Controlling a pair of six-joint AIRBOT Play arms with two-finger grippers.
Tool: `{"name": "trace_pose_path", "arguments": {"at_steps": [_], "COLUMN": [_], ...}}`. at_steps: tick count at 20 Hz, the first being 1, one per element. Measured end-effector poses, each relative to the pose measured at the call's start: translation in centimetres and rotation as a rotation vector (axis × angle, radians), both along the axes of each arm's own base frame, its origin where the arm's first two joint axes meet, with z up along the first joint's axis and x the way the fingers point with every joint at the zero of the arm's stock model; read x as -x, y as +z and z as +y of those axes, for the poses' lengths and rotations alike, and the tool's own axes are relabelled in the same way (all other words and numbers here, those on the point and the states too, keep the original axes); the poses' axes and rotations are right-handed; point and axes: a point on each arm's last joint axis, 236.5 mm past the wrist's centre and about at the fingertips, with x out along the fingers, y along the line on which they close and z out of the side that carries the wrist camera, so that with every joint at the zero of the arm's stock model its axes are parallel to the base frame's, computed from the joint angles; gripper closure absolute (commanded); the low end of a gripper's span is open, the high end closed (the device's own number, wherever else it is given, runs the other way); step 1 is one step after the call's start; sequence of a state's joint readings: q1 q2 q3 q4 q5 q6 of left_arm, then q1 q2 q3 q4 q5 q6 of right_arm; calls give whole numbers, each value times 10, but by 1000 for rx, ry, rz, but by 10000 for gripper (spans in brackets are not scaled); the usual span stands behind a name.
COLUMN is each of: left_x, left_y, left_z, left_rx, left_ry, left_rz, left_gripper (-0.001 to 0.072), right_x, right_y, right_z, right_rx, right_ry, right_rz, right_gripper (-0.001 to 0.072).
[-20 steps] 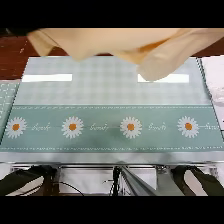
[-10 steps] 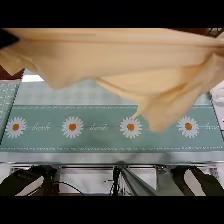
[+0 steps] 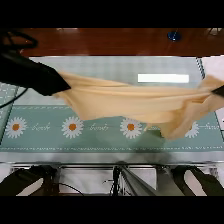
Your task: Fold the shirts.
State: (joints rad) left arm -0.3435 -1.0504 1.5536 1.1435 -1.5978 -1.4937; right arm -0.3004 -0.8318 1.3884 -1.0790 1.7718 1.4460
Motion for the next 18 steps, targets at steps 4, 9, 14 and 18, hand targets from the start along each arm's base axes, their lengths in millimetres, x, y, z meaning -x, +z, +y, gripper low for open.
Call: {"name": "trace_pose_path", "arguments": {"at_steps": [4,9,14,18], "left_x": [-24,-50,-73,-83], "left_y": [-67,-154,-216,-249], "left_z": [-12,-18,-22,-24], "left_rx": [2,-40,-74,-89], "left_ry": [39,77,105,127], "left_rz": [67,167,227,260], "left_gripper": [656,655,655,655], "right_x": [-12,-74,-128,-140], "right_y": [-91,-146,-181,-221], "right_z": [4,7,5,9], "right_rx": [42,100,102,71], "right_ry": [12,-15,-79,-100], "right_rz": [155,63,-6,71], "right_gripper": [679,679,678,518]}}
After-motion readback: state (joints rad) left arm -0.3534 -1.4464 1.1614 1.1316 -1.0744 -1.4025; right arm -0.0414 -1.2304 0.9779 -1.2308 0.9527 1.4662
